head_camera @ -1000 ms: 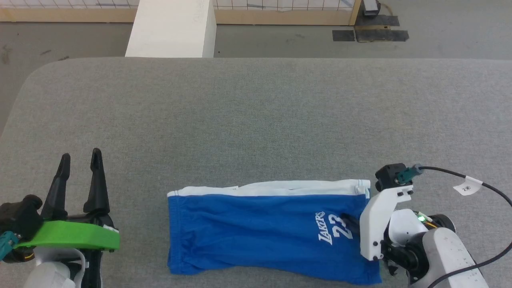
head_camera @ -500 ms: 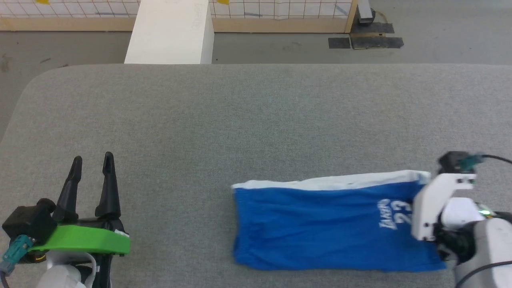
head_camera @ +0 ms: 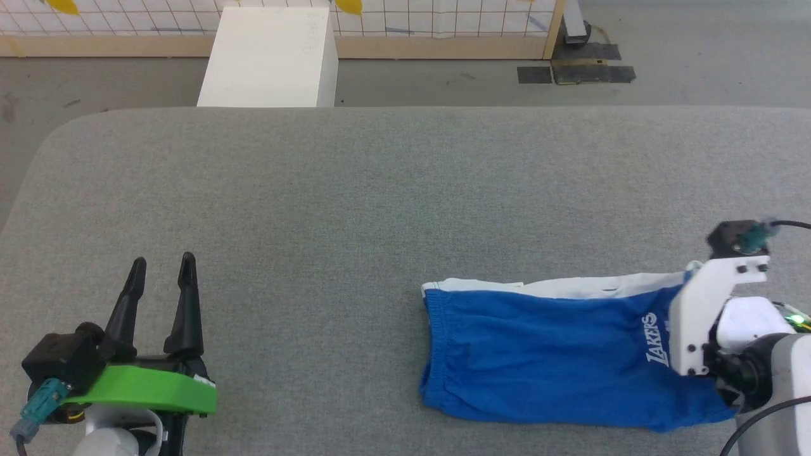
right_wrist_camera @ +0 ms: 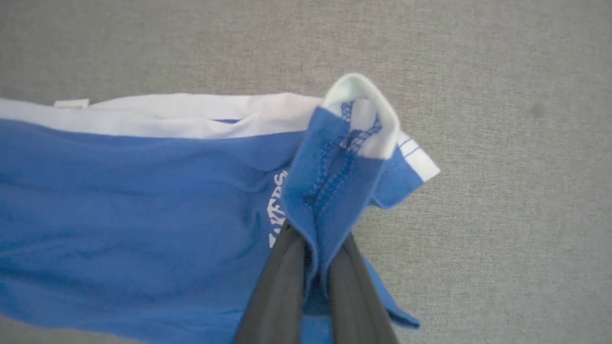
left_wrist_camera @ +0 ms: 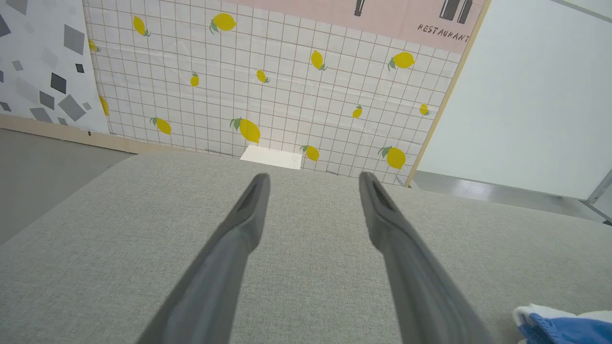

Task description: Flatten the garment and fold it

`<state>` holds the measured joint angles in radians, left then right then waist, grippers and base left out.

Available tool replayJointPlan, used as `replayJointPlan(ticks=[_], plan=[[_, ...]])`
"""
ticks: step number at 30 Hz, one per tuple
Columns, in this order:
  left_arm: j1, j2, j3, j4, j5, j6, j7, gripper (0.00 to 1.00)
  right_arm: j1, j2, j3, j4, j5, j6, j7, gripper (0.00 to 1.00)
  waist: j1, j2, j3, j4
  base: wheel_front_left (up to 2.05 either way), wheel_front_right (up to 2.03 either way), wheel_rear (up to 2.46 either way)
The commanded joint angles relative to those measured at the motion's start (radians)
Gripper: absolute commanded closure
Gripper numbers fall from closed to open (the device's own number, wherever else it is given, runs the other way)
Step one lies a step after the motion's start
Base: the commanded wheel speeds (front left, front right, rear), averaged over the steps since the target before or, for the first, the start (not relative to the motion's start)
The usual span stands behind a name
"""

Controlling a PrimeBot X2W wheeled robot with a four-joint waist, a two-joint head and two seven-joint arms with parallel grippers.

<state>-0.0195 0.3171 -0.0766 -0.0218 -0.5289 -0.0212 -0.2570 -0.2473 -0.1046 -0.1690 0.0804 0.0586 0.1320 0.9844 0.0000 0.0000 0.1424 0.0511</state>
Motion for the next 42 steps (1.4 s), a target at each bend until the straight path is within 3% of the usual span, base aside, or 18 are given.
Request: replayJointPlan(ticks=[1, 6, 11, 39, 40, 41, 42], plan=[[0.013, 0.001, -0.001, 0.001, 0.005, -0.001, -0.002, 0.0, 0.023, -0.006, 0.03, -0.045, 0.026, -0.001, 0.034, 1.0, 0.0, 0.0, -0.005, -0.002, 0.0, 0.0, 0.0], [0.02, 0.001, -0.007, 0.0, 0.006, 0.006, 0.002, 0.0, 0.068, -0.001, 0.151, -0.239, 0.136, -0.001, 0.132, 1.0, 0.0, 0.0, -0.01, -0.004, 0.0, 0.0, 0.0], [0.018, -0.001, -0.016, 0.003, 0.006, 0.006, 0.003, 0.0, 0.085, 0.028, 0.23, -0.288, 0.203, -0.001, 0.123, 1.0, 0.0, 0.0, -0.011, 0.001, 0.0, 0.0, 0.0], [0.002, -0.009, -0.042, 0.03, -0.01, -0.002, 0.002, 0.0, -0.076, 0.054, 0.521, 0.227, 0.46, -0.001, -0.386, 1.0, 0.0, 0.0, 0.009, 0.034, 0.0, 0.0, 0.0], [0.002, -0.01, -0.043, 0.031, -0.01, -0.003, 0.002, 0.0, -0.082, 0.054, 0.529, 0.235, 0.461, -0.001, -0.397, 0.75, 0.0, 0.0, 0.009, 0.034, 0.0, 0.0, 0.0], [0.001, -0.011, -0.044, 0.032, -0.011, -0.004, 0.002, 0.0, -0.089, 0.054, 0.538, 0.246, 0.459, -0.001, -0.408, 0.0, 0.0, 0.0, 0.008, 0.033, 0.0, 0.0, 0.0], [0.0, -0.011, -0.045, 0.033, -0.011, -0.005, 0.002, 0.0, -0.095, 0.054, 0.545, 0.252, 0.458, -0.001, -0.414, 0.0, 0.0, 0.0, 0.008, 0.032, 0.0, 0.0, 0.0]])
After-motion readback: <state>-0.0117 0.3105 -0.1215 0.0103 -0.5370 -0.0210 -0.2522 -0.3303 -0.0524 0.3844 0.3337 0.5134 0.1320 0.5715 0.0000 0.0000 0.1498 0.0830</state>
